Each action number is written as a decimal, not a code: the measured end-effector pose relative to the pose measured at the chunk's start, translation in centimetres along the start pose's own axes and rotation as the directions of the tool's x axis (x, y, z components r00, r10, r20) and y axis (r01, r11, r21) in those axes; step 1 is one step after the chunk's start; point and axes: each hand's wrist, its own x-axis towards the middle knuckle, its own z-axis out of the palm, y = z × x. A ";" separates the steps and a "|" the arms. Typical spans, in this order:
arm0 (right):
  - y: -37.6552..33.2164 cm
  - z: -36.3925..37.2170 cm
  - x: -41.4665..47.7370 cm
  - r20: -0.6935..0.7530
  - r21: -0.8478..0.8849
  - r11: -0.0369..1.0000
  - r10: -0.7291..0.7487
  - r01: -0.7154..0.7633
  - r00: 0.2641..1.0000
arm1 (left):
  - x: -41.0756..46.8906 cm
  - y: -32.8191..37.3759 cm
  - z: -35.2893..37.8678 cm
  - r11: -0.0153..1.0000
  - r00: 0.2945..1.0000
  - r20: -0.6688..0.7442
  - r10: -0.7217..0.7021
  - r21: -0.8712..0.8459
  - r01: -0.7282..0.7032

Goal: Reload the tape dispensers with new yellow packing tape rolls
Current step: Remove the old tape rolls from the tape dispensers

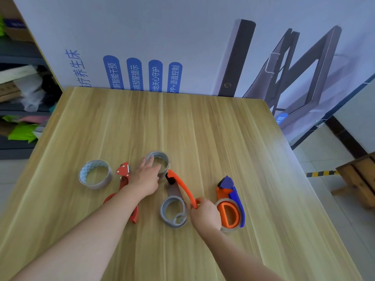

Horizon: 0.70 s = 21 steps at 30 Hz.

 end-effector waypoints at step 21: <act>4.6 -8.0 1.4 -0.061 -0.347 0.889 -0.338 0.298 0.939 | -3.5 8.5 -0.3 0.965 0.951 -0.176 0.254 0.109 -0.238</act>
